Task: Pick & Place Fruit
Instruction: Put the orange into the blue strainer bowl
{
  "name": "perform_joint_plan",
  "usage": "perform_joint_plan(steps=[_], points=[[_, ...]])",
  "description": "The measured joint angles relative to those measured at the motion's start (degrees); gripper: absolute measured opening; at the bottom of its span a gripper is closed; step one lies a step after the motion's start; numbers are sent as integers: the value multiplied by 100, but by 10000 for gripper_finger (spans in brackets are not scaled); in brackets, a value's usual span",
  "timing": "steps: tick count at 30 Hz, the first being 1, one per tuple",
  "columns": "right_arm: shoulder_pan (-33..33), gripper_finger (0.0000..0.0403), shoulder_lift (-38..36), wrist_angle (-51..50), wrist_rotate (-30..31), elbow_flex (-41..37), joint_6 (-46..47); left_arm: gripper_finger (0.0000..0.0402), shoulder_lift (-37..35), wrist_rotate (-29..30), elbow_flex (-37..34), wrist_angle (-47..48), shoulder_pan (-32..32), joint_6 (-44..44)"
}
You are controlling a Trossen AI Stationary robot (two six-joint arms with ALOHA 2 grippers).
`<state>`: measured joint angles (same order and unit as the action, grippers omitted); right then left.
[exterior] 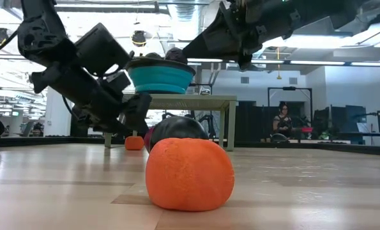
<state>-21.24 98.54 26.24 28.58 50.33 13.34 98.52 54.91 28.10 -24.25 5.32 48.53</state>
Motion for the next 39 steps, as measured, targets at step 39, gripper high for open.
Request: perform_joint_plan(steps=[39], points=[[-247,1,-2,-50,-11,2,-24,171,-128,-1570,-2,-383,698,-1297]])
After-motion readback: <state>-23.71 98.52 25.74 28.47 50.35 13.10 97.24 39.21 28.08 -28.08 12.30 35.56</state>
